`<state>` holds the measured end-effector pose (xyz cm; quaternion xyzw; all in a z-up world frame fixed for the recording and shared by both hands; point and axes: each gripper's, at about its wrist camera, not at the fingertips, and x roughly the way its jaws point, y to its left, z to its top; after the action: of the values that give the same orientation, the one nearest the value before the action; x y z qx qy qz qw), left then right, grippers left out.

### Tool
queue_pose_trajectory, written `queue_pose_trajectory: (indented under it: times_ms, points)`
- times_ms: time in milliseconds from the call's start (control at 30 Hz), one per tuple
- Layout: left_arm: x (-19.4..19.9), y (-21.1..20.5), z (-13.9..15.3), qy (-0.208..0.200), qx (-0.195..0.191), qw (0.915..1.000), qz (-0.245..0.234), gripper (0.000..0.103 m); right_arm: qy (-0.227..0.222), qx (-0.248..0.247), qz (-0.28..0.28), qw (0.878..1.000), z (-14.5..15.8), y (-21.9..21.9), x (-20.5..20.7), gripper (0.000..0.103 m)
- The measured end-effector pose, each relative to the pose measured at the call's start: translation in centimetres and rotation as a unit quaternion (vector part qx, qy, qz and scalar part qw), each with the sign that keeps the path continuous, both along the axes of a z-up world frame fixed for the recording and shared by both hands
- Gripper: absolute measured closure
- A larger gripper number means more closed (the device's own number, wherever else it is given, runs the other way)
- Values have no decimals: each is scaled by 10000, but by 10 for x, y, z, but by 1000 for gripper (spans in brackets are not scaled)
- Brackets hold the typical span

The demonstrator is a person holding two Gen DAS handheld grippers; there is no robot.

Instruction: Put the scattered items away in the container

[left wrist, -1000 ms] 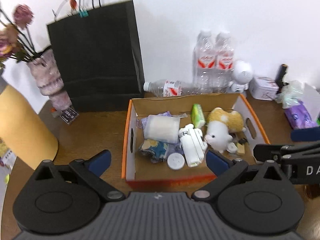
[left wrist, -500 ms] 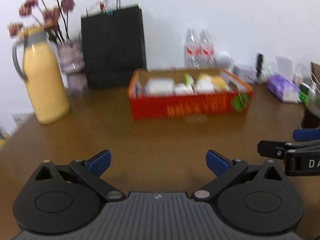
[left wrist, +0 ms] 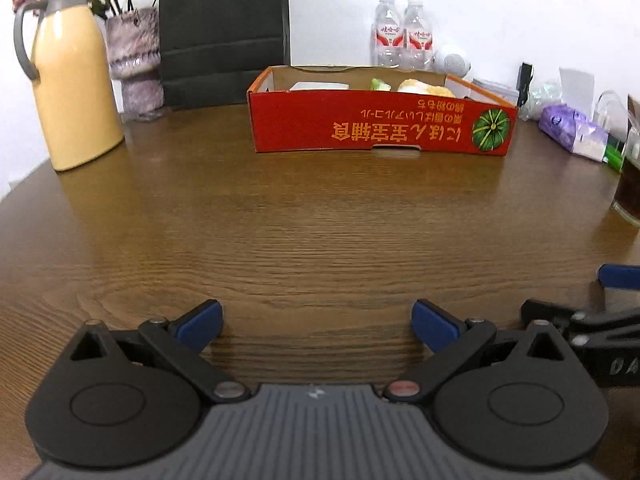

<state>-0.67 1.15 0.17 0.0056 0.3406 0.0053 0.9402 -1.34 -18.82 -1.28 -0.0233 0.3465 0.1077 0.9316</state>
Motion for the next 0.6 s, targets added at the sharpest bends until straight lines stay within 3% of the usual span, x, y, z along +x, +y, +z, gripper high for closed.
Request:
queue_pose_trajectory:
  times_ms: [600]
  points:
    - [0,-2,0,26,-20,10000,25,0,-38,-58,-151,9999,-2,5,4,0]
